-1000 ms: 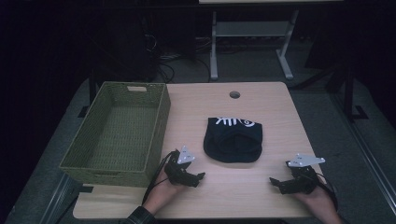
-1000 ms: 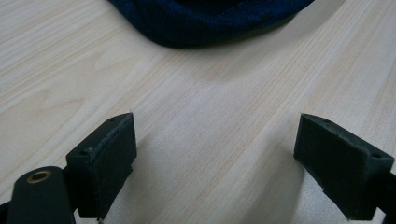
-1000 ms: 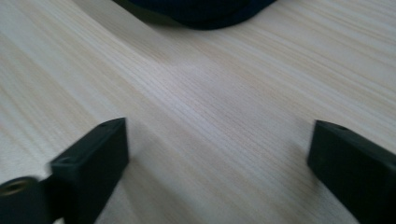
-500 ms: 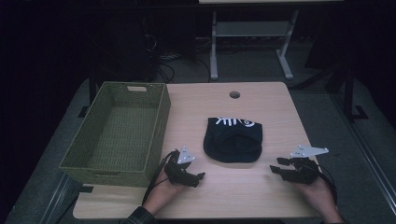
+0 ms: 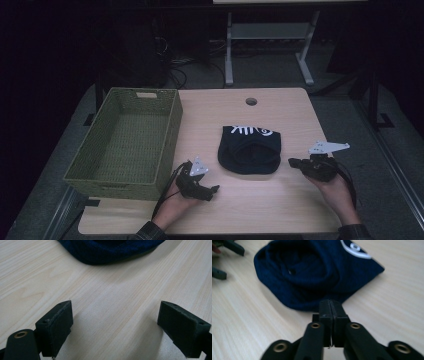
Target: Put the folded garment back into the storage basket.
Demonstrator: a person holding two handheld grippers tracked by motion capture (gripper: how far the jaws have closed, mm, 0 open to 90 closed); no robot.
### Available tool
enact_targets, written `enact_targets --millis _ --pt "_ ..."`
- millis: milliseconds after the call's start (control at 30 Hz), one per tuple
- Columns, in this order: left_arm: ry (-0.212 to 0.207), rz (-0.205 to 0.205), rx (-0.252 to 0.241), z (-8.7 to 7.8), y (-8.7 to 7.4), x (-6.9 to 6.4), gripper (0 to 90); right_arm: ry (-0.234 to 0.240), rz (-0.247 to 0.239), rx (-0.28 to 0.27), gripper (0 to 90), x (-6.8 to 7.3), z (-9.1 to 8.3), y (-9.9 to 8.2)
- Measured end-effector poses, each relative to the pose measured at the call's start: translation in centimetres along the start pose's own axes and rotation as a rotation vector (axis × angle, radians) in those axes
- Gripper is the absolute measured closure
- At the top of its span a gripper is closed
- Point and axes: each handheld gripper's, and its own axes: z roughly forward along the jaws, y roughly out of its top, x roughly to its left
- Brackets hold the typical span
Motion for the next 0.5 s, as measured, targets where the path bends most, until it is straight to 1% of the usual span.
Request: enact_targets --millis 200,333,433,467,500 --pt "-0.003 0.002 -0.001 0.0 0.0 0.0 12.0 -0.001 -0.004 -0.001 90.0 -0.5 0.6 1.5" --pt "-0.003 0.002 -0.001 0.0 0.0 0.0 12.0 -0.007 -0.006 0.003 90.0 -0.7 0.8 2.2" --pt "-0.003 0.001 -0.001 0.0 0.0 0.0 12.1 -0.006 -0.005 -0.013 90.0 -0.9 1.0 2.7" --pt "-0.001 0.001 -0.003 0.0 0.0 0.0 12.0 0.001 0.0 -0.01 90.0 -1.1 1.1 2.8" --pt "-0.001 0.0 -0.004 0.0 0.0 0.0 12.0 0.002 0.003 0.004 90.0 -1.3 1.3 3.0"
